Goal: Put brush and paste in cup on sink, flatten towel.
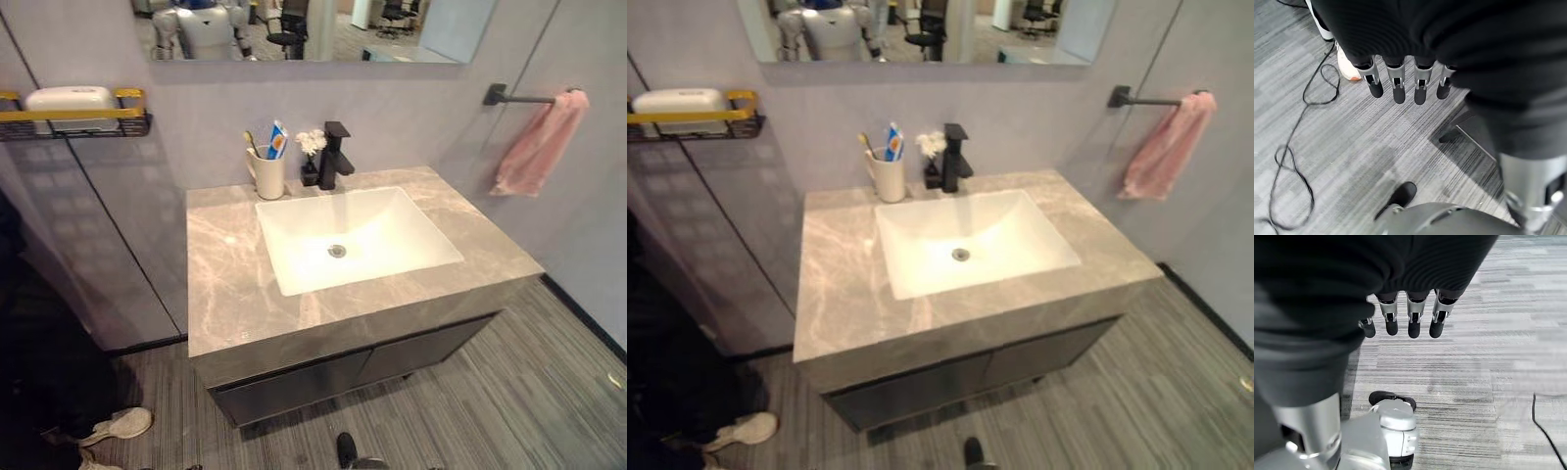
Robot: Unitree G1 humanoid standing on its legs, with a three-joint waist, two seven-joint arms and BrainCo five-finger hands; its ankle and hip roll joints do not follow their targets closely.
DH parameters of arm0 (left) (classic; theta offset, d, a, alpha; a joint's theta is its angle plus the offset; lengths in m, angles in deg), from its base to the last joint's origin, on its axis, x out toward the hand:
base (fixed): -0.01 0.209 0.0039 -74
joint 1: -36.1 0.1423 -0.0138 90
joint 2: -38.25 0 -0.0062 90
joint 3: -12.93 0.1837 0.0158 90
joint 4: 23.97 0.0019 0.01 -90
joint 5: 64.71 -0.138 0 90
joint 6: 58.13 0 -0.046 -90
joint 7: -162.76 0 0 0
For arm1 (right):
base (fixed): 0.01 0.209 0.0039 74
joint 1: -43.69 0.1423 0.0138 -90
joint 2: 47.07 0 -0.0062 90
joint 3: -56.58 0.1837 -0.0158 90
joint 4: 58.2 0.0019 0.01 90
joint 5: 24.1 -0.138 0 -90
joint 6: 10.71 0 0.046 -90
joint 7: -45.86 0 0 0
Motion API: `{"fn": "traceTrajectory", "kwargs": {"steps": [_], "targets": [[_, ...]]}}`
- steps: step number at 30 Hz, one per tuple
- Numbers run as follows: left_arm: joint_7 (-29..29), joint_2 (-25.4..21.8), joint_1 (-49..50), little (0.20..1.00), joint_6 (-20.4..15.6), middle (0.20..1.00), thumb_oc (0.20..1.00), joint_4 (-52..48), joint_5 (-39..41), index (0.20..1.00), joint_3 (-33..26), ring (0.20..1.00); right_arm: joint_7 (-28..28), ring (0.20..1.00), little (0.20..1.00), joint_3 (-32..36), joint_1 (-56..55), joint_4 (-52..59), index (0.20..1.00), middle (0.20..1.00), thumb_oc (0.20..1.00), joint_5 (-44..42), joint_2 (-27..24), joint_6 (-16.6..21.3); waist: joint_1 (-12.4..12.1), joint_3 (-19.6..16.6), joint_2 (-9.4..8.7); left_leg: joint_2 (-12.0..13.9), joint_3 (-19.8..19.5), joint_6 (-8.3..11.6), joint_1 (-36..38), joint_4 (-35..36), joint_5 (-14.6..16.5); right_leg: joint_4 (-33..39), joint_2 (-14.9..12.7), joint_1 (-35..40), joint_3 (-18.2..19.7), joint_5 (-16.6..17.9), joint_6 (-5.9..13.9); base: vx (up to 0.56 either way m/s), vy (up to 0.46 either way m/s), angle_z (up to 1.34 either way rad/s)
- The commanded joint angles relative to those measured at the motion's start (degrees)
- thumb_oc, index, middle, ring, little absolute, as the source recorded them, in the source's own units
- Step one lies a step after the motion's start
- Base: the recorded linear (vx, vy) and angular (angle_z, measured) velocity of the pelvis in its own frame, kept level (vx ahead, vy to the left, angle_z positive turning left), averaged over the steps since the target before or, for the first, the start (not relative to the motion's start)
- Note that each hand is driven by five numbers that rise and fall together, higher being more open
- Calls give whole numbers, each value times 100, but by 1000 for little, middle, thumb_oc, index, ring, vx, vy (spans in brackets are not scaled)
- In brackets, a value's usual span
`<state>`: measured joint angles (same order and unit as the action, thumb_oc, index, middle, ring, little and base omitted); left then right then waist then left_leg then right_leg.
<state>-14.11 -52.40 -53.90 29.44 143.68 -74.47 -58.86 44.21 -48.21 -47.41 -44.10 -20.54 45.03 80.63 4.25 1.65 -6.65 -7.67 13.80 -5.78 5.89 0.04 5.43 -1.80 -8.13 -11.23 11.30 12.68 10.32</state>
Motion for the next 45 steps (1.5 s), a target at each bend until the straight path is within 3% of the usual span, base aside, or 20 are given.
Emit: {"fn": "traceTrajectory", "kwargs": {"steps": [1,4,5,6,7,13,15,16,17,18,19,21,22,31,32,33,34,35,36,45], "targets": [[-82,16,168,1000,-49,1000,1000,152,-338,1000,-254,1000,29,1000,1000,-45,309,-162,1000,1000,1000,-21,-287,-82,104,235,194,108,-668,122,-173,-415,389,-239,-86,-48,247,57,214,-133,147,-56],[-39,37,163,1000,-43,1000,1000,207,-363,1000,-276,1000,43,1000,1000,-33,224,-294,1000,1000,1000,10,-234,-130,162,315,206,119,-536,120,-134,-256,289,-215,-78,-200,217,258,232,-121,69,-32],[-24,58,103,1000,-36,1000,1000,184,-338,1000,-277,1000,9,1000,1000,-15,198,-264,1000,1000,1000,-48,-205,-115,158,422,320,247,-436,140,-139,-155,185,-401,-61,-357,-398,-8,119,-99,35,-29],[-24,55,101,1000,-36,1000,1000,184,-338,1000,-280,1000,9,1000,1000,-16,201,-264,1000,1000,1000,-48,-202,-116,160,409,305,236,-432,143,-160,-153,164,-395,-70,-378,-390,7,117,-224,73,-48],[-6,64,54,1000,-14,1000,1000,168,-340,1000,-267,1000,-37,1000,1000,22,155,-217,1000,1000,1000,-152,-202,-77,148,472,428,371,-315,184,-198,11,-3,-726,-53,-353,-927,-424,-12,-138,30,-49],[35,36,-69,1000,-48,1000,1000,71,-293,1000,-193,1000,-3,1000,1000,95,29,-125,1000,1000,1000,-547,-131,68,170,340,515,573,-17,257,-406,411,-365,-1293,354,-24,-610,-1099,-145,-134,-36,-47],[52,69,-148,1000,-55,1000,1000,26,-224,1000,-134,1000,-31,1000,1000,117,20,-160,1000,1000,1000,-574,-117,76,125,276,521,670,201,282,-511,434,-407,-1255,312,118,-753,-1280,-186,-104,-99,-61],[67,90,-213,1000,-53,1000,1000,-7,-207,1000,-88,1000,-63,1000,1000,148,41,-177,1000,1000,1000,-578,-120,69,38,244,517,732,425,299,-551,388,-400,-1166,108,269,-1254,-1383,-214,-44,-61,-57],[66,89,-216,1000,-53,1000,1000,-7,-207,1000,-89,1000,-63,1000,1000,149,44,-177,1000,1000,1000,-578,-119,69,26,232,521,743,437,304,-572,388,-414,-1144,121,253,-1246,-1355,-221,-90,-108,-92],[76,89,-251,1000,-47,1000,1000,-29,-180,1000,-78,1000,-95,1000,1000,170,82,-180,1000,1000,1000,-553,-154,68,-80,210,524,832,775,332,-584,350,-421,-1084,-108,385,-2000,-1427,-237,-7,-57,-71],[80,192,-440,1000,15,1000,1000,-71,-152,1000,38,1000,-116,1000,1000,100,88,-170,1000,1000,1000,-462,-142,50,-99,157,517,847,892,375,-504,383,-301,-1126,-261,441,-2384,-1552,-185,0,-51,-140],[57,197,-356,1000,-6,1000,1000,-131,-286,1000,107,1000,-141,1000,1000,123,149,-147,1000,1000,1000,-448,-189,56,-126,150,524,925,1151,406,-536,335,-342,-946,-364,527,-2679,-1493,-138,-35,-195,-237],[75,194,-271,1000,-31,1000,1000,-106,-403,1000,168,1000,-121,1000,1000,158,101,-153,1000,1000,1000,-472,-223,76,-52,132,563,995,1216,428,-568,270,-362,-901,-157,494,-2354,-1549,-171,-54,-252,-190],[97,145,-615,1000,-52,1000,1000,-129,-884,1000,492,1000,-125,1000,1000,-8,-34,-182,1000,1000,1000,-343,-356,107,110,165,692,1353,1224,728,-679,78,-512,-342,388,622,-1793,-1611,-404,-10,-199,-36],[139,102,-728,1000,-71,1000,1000,-168,-920,1000,537,1000,-130,1000,1000,-42,-39,-187,1000,1000,1000,-355,-411,114,65,234,644,1406,955,760,-914,-303,-581,-284,521,570,-1658,-1518,-543,-77,-351,-52],[212,89,-829,1000,-89,1000,1000,-190,-925,1000,625,1000,-127,1000,1000,-91,69,-195,1000,1000,1000,-366,-509,122,-107,328,591,1124,-50,762,-1146,-689,-422,-278,622,527,-1414,-1497,-614,-72,-274,-61],[212,89,-830,1000,-89,1000,1000,-189,-924,1000,625,1000,-127,1000,1000,-90,69,-195,1000,1000,1000,-366,-509,122,-104,323,593,1125,-53,762,-1156,-695,-420,-278,622,522,-1417,-1497,-614,25,-187,-65],[276,82,-854,1000,-97,1000,1000,-170,-899,1000,657,1000,-119,1000,1000,-176,183,-182,1000,1000,1000,-341,-560,134,-250,375,561,772,-829,736,-1246,-827,-276,-276,734,532,-1167,-1500,-645,94,-142,-85],[294,29,-870,1000,-105,1000,1000,-139,-945,1000,680,1000,-119,1000,1000,-258,243,-100,1000,1000,1000,-269,-625,171,-331,353,528,632,-1235,669,-1355,-903,-229,-236,847,581,-852,-1477,-638,95,-141,-99],[337,13,-924,1000,-135,1000,1000,-227,-1047,1000,809,1000,-148,1000,1000,-283,279,214,1000,1000,1000,-231,-706,212,-437,377,611,573,-1729,662,-1909,-452,-874,-332,1116,936,-175,-1757,-679,147,39,-64]]}}
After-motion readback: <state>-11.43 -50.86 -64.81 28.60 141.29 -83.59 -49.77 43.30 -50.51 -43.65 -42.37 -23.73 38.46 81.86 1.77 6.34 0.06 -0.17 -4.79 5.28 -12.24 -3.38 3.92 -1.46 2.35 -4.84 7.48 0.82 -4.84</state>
